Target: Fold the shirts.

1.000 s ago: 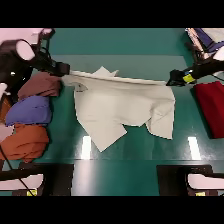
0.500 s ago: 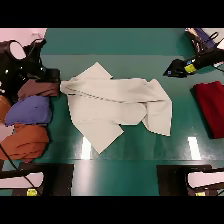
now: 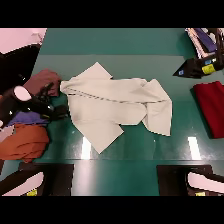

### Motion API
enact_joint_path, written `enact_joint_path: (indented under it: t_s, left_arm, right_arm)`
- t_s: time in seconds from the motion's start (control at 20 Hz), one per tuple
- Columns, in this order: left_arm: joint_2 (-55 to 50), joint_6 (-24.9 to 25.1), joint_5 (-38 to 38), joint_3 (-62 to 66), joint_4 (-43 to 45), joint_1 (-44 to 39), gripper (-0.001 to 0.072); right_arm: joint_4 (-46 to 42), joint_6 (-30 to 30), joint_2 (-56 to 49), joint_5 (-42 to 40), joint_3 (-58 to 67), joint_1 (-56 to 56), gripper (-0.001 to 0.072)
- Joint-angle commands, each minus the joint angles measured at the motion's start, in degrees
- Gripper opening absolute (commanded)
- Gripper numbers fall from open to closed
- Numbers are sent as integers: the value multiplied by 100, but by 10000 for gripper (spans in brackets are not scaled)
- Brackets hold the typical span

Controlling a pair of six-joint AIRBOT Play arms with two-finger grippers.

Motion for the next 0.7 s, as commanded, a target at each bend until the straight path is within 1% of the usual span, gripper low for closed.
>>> enact_joint_path:
  t_s: [0.0,0.05,0.25,0.3,0.35,0.4,0.45,0.55,0.65]
  left_arm:
    - [118,236,892,-942,-999,-76,507]
    - [118,310,1080,-1049,-1099,-160,506]
    - [114,299,1633,-1115,-1165,-522,496]
    - [114,219,1727,-1115,-1176,-522,496]
    - [114,83,1823,-1115,-1169,-520,481]
    - [116,48,1860,-1115,-1178,-520,267]
    - [116,50,1864,-1115,-1178,-520,27]
    - [120,52,1696,-970,-1174,-509,24]
    - [122,136,1399,-623,-1104,-509,24]
  right_arm:
    - [13,-2,579,-238,-839,-87,387]
    - [15,0,719,-310,-1034,-140,387]
    - [15,9,1276,-376,-1655,-472,387]
    - [7,7,1416,-352,-1825,-584,387]
    - [9,9,1541,-306,-2000,-730,387]
    - [7,9,1694,-297,-2256,-905,387]
    - [-13,9,1825,-286,-2535,-1091,387]
    - [-127,9,2094,-295,-3252,-1556,387]
    - [-542,9,2286,-297,-4028,-1989,391]
